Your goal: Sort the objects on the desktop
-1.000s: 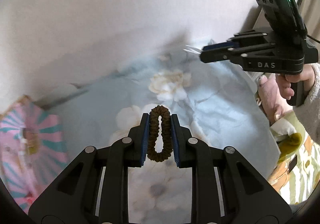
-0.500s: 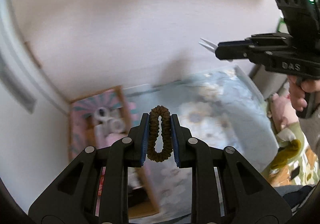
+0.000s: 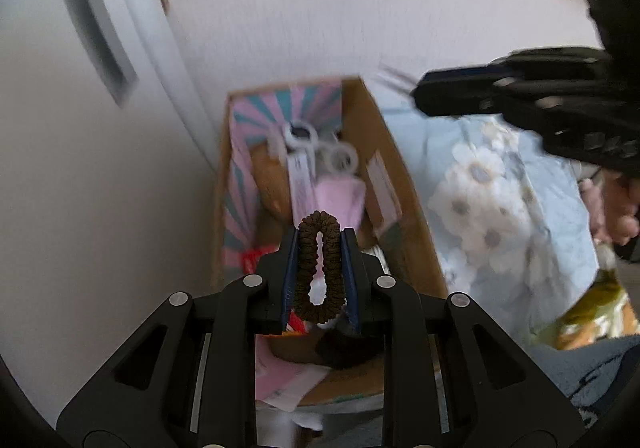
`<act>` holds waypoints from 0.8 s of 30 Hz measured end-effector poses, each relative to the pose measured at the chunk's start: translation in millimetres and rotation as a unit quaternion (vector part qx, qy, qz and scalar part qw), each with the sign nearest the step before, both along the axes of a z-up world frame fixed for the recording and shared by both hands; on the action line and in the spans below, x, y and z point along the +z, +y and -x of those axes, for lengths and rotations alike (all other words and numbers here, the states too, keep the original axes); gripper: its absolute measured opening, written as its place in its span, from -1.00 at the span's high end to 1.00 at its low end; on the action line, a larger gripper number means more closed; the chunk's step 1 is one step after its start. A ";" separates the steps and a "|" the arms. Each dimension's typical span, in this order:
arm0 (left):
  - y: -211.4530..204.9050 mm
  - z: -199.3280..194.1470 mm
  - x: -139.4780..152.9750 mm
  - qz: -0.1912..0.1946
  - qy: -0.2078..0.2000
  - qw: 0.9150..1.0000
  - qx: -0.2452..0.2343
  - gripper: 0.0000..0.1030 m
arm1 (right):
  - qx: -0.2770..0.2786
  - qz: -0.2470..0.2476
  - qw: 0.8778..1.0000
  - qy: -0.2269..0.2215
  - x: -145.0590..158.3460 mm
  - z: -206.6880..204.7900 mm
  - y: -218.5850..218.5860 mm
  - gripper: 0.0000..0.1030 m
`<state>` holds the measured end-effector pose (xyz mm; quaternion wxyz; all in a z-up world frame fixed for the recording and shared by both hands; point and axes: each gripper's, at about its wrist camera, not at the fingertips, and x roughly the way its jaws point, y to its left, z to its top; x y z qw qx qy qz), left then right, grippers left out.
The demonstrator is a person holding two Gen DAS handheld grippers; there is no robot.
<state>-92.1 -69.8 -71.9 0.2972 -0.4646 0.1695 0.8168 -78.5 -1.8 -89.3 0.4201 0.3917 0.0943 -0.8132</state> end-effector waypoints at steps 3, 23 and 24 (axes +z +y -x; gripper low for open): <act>-0.7 0.4 -20.2 0.006 -0.022 1.000 -0.001 0.64 | -0.012 -0.036 0.999 -0.034 -34.3 5.8 -21.1 0.79; 18.3 7.3 -5.1 0.035 0.025 0.999 0.009 -0.98 | -0.103 -0.042 0.989 -0.098 -45.6 20.6 -15.5 -0.49; 19.6 6.6 -3.9 0.034 0.027 0.999 0.008 -0.98 | -0.108 -0.045 0.989 -0.093 -44.5 19.8 -14.9 -0.49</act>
